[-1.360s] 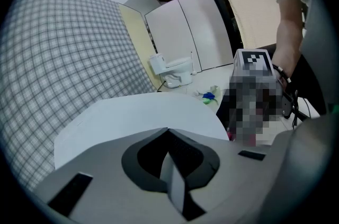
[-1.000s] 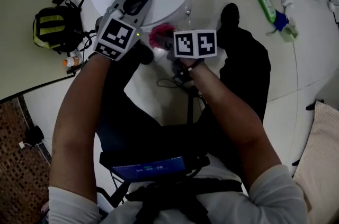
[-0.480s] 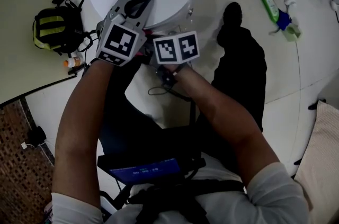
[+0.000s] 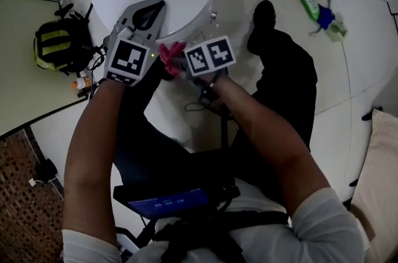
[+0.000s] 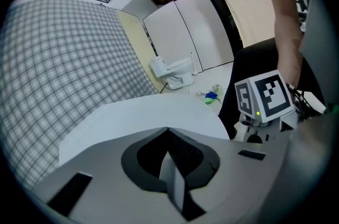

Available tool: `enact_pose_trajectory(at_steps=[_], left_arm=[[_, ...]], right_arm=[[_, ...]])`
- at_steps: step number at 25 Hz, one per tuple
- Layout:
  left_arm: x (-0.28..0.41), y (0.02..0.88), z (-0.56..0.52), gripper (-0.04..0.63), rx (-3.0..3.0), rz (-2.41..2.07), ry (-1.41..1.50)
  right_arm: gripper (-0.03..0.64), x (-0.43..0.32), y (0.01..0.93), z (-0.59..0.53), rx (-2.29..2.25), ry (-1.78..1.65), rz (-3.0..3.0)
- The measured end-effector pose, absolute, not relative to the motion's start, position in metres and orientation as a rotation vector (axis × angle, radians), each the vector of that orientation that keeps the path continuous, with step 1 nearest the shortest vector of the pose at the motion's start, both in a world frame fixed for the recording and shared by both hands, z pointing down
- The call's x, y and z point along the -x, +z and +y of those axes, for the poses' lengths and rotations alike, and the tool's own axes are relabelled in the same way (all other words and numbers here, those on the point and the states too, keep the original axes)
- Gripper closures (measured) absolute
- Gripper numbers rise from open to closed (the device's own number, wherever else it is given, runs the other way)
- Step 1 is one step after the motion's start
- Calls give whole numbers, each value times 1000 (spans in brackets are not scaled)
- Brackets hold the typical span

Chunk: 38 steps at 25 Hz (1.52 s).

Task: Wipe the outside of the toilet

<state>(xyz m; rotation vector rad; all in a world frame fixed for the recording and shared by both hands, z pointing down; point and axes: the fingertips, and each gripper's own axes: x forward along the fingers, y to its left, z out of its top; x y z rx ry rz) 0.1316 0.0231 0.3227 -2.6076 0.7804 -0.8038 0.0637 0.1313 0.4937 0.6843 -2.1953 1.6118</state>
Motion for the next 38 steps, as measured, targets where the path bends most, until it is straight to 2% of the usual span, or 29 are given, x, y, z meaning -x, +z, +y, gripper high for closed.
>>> enact_pose_trajectory(at_steps=[9,16,19,23,38], left_arm=[[-132,323,22,615,2605,794,-805],[-132,322,22,615,2607,789,-810],[-131,322,22,615,2607,793,-812],[-132,323,20,615,2616,802,-814],[-130,322,18,615,2609,825,-826]], right_arm=[[477,-178,530,85,-1011,1457,-1948],[477,-281,534,41,-1335,1527,-1791],[477,-302,521,16,-1505,1646,-1863],[477,-300,503,-6,-1606,1763,-1991],[477,-233,523,36,-1334,1825,-2007]])
